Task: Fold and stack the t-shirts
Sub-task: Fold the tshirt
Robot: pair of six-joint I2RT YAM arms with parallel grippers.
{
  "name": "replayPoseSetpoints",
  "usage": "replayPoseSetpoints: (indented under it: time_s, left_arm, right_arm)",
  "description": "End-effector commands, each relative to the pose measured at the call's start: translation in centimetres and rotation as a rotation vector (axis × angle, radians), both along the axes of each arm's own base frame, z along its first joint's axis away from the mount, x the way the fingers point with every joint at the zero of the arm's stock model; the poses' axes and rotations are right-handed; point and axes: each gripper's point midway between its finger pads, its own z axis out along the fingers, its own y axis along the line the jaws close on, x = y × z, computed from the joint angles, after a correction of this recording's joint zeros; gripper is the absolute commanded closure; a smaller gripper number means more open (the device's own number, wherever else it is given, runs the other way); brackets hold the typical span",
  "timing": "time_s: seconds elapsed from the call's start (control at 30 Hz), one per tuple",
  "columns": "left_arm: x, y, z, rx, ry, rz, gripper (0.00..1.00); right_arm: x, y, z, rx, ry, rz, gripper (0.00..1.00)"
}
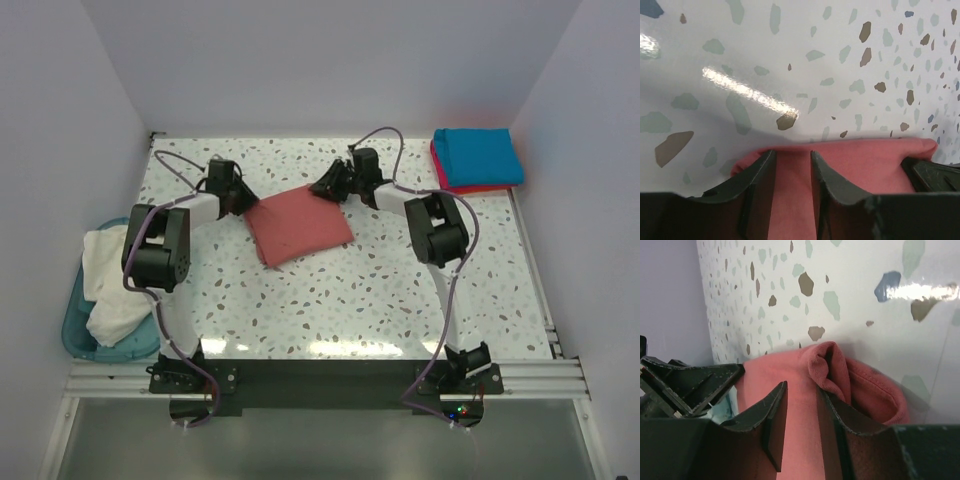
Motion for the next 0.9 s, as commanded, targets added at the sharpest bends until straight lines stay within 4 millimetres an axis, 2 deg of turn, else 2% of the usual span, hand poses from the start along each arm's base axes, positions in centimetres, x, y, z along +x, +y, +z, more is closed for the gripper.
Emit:
replayPoseSetpoints:
  time_s: [0.0, 0.07, 0.1, 0.17, 0.2, 0.27, 0.3, 0.37, 0.4, 0.43, 0.47, 0.5, 0.6, 0.63, 0.73, 0.87]
  left_arm:
    - [-0.4, 2.8, 0.8, -0.012, -0.006, 0.078, 0.60]
    - [-0.2, 2.9, 1.6, -0.028, -0.022, 0.066, 0.59]
    - [0.0, 2.9, 2.0, -0.024, -0.029, 0.063, 0.58]
    - [0.5, 3.0, 3.6, -0.014, -0.065, 0.052, 0.55]
    - [0.5, 2.9, 4.2, -0.015, -0.076, 0.047, 0.53]
    - [0.6, 2.9, 6.1, -0.013, -0.118, 0.037, 0.50]
    - [0.6, 2.8, 7.4, -0.014, -0.146, 0.033, 0.48]
    - [0.1, 2.4, 8.3, -0.010, -0.162, 0.020, 0.47]
    - [-0.1, 2.3, 9.5, -0.007, -0.182, 0.015, 0.46]
    - [-0.4, 2.4, 9.6, 0.008, -0.183, 0.020, 0.46]
    - [-1.0, 1.6, 9.8, 0.014, -0.180, -0.002, 0.46]
    - [-1.3, 1.0, 10.7, 0.018, -0.196, -0.015, 0.45]
    - [-2.6, -0.9, 10.7, 0.075, -0.188, -0.040, 0.46]
    - [-3.2, -2.4, 10.4, 0.084, -0.180, -0.071, 0.46]
    - [-4.5, -4.8, 9.2, 0.090, -0.158, -0.121, 0.53]
    - [-6.4, -7.6, 6.9, 0.095, -0.117, -0.182, 0.60]
  right_arm:
    - [-0.9, -3.6, -2.1, -0.055, 0.064, -0.088, 0.65]
    - [-1.3, -3.5, -1.1, -0.032, 0.048, -0.072, 0.64]
    - [-1.3, -3.5, 0.0, -0.024, 0.032, -0.063, 0.63]
    - [-1.6, -3.5, 1.5, -0.021, 0.002, -0.038, 0.60]
    - [-1.4, -3.6, 3.5, -0.013, -0.035, -0.036, 0.56]
    - [-1.4, -4.3, 4.7, -0.035, -0.064, -0.036, 0.44]
    - [-1.2, -4.8, 6.6, -0.049, -0.114, -0.032, 0.38]
    - [-1.2, -6.1, 7.8, -0.086, -0.131, -0.043, 0.26]
    - [-1.0, -6.7, 8.4, -0.106, -0.147, -0.058, 0.23]
    - [-1.4, -7.3, 9.4, -0.128, -0.164, -0.055, 0.20]
    - [-1.3, -8.1, 9.9, -0.142, -0.174, -0.069, 0.17]
    - [-1.3, -8.8, 9.9, -0.172, -0.189, -0.070, 0.17]
    - [-2.4, -11.1, 9.4, -0.302, -0.176, -0.077, 0.17]
    - [-3.2, -11.7, 8.8, -0.332, -0.156, -0.066, 0.16]
    - [-4.7, -12.4, 7.0, -0.375, -0.140, -0.015, 0.16]
    - [-6.2, -12.0, 4.6, -0.375, -0.127, 0.066, 0.14]
